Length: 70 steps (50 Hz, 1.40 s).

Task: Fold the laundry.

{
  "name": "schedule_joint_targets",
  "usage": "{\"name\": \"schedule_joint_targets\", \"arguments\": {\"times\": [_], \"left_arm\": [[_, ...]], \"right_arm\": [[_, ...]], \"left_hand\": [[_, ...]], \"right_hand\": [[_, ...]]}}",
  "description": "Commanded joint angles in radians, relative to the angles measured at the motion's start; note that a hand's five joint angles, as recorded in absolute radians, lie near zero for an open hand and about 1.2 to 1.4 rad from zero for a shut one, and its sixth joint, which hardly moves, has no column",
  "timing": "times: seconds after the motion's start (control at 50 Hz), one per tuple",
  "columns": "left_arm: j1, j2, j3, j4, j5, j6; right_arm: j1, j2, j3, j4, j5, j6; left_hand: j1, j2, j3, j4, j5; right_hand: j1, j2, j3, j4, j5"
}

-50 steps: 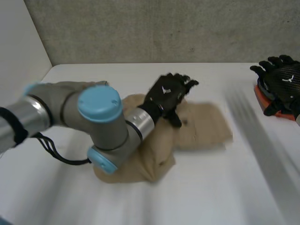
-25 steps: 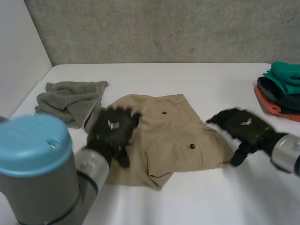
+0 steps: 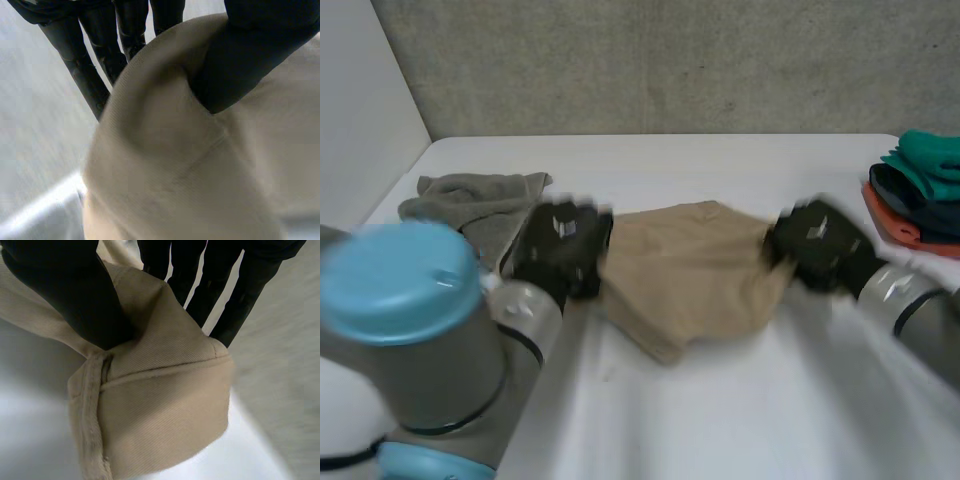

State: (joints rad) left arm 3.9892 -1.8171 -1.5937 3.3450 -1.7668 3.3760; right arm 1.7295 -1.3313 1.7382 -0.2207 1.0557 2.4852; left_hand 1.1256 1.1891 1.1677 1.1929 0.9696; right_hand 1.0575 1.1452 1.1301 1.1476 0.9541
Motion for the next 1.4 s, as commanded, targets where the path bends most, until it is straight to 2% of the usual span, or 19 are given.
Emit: {"name": "schedule_joint_targets", "arguments": {"times": [0.02,0.08,0.18,0.3,0.36,0.44,0.46,0.48,0.5,0.52,0.56,0.64,0.84,0.92,1.02,1.14,1.2,1.28,1.4], "left_arm": [[-0.028,0.226,0.165,-0.056,-0.006,0.005],[-0.038,0.236,0.265,-0.134,-0.006,-0.003],[-0.045,0.210,0.389,-0.185,-0.006,-0.017],[0.007,0.078,0.462,-0.171,0.021,-0.021],[0.082,-0.036,0.478,-0.144,0.056,-0.024],[0.139,-0.203,0.506,-0.060,0.148,-0.029],[0.145,-0.234,0.514,-0.040,0.165,-0.029],[0.159,-0.305,0.543,0.008,0.193,-0.029],[0.169,-0.344,0.563,0.033,0.199,-0.029],[0.180,-0.375,0.587,0.051,0.198,-0.029],[0.211,-0.445,0.653,0.096,0.175,-0.029],[0.234,-0.450,0.673,0.126,0.110,-0.040],[0.208,-0.211,0.362,0.116,0.095,-0.040],[0.118,-0.076,0.146,0.054,0.095,-0.038],[0.009,-0.033,-0.024,-0.042,0.089,-0.038],[-0.042,-0.096,-0.089,-0.091,0.084,-0.038],[-0.044,-0.154,-0.091,-0.116,0.086,-0.038],[-0.038,-0.195,-0.074,-0.131,0.087,-0.038],[0.008,-0.206,-0.046,-0.121,0.087,-0.038]], "right_arm": [[-0.011,-0.269,-0.277,0.292,0.003,0.181],[-0.048,-0.270,-0.432,0.412,-0.014,0.205],[-0.077,-0.235,-0.591,0.471,-0.014,0.215],[0.010,-0.024,-0.684,0.436,0.004,0.215],[0.061,0.062,-0.695,0.373,0.047,0.215],[0.117,0.219,-0.703,0.198,0.179,0.205],[0.127,0.280,-0.710,0.102,0.231,0.207],[0.133,0.311,-0.716,0.052,0.259,0.207],[0.139,0.342,-0.723,0.013,0.280,0.208],[0.145,0.372,-0.730,-0.029,0.293,0.208],[0.166,0.446,-0.732,-0.143,0.320,0.205],[0.177,0.460,-0.721,-0.167,0.345,0.215],[0.165,0.250,-0.528,0.081,0.297,0.207],[0.141,0.207,-0.451,0.210,0.225,0.195],[0.044,0.196,-0.341,0.331,0.115,0.095],[0.024,0.211,-0.235,0.311,0.083,-0.053],[0.024,0.230,-0.207,0.276,0.082,-0.086],[0.021,0.287,-0.189,0.193,0.078,-0.094],[0.021,0.340,-0.192,0.115,0.061,-0.092]], "left_hand": [[0.271,0.207,0.229,0.203,0.252],[0.271,0.207,0.229,0.203,0.252],[0.271,0.207,0.229,0.203,0.252],[0.271,0.207,0.229,0.203,0.252],[0.271,0.207,0.229,0.203,0.252],[0.254,0.190,0.212,0.186,0.235],[0.111,0.048,0.069,0.044,0.093],[-0.341,-0.404,-0.383,-0.408,-0.359],[-0.645,-0.708,-0.687,-0.712,-0.663],[-0.951,-1.015,-0.993,-1.018,-0.970],[-0.947,-1.010,-0.989,-1.014,-0.965],[-0.951,-1.015,-0.993,-1.018,-0.970],[-0.951,-1.015,-0.993,-1.018,-0.970],[-0.901,-0.964,-0.943,-0.968,-0.919],[-0.766,-0.829,-0.808,-0.833,-0.784],[-0.437,-0.501,-0.479,-0.504,-0.456],[-0.267,-0.330,-0.309,-0.334,-0.285],[-0.377,-0.441,-0.419,-0.445,-0.396],[-0.583,-0.647,-0.625,-0.651,-0.602]], "right_hand": [[0.339,0.251,0.266,0.249,0.268],[0.339,0.251,0.266,0.249,0.268],[0.339,0.251,0.266,0.249,0.268],[0.339,0.251,0.266,0.249,0.268],[0.339,0.251,0.266,0.249,0.268],[0.339,0.251,0.266,0.249,0.268],[-0.053,-0.140,-0.125,-0.143,-0.124],[-0.414,-0.502,-0.487,-0.504,-0.485],[-0.763,-0.851,-0.836,-0.854,-0.835],[-0.883,-0.971,-0.956,-0.973,-0.954],[-0.883,-0.971,-0.956,-0.973,-0.954],[-0.883,-0.971,-0.956,-0.973,-0.954],[-0.883,-0.971,-0.956,-0.973,-0.954],[-0.864,-0.952,-0.937,-0.954,-0.935],[-0.609,-0.697,-0.682,-0.699,-0.680],[-0.234,-0.321,-0.306,-0.324,-0.305],[-0.195,-0.282,-0.267,-0.285,-0.266],[-0.195,-0.282,-0.267,-0.285,-0.266],[-0.461,-0.549,-0.534,-0.551,-0.532]]}}
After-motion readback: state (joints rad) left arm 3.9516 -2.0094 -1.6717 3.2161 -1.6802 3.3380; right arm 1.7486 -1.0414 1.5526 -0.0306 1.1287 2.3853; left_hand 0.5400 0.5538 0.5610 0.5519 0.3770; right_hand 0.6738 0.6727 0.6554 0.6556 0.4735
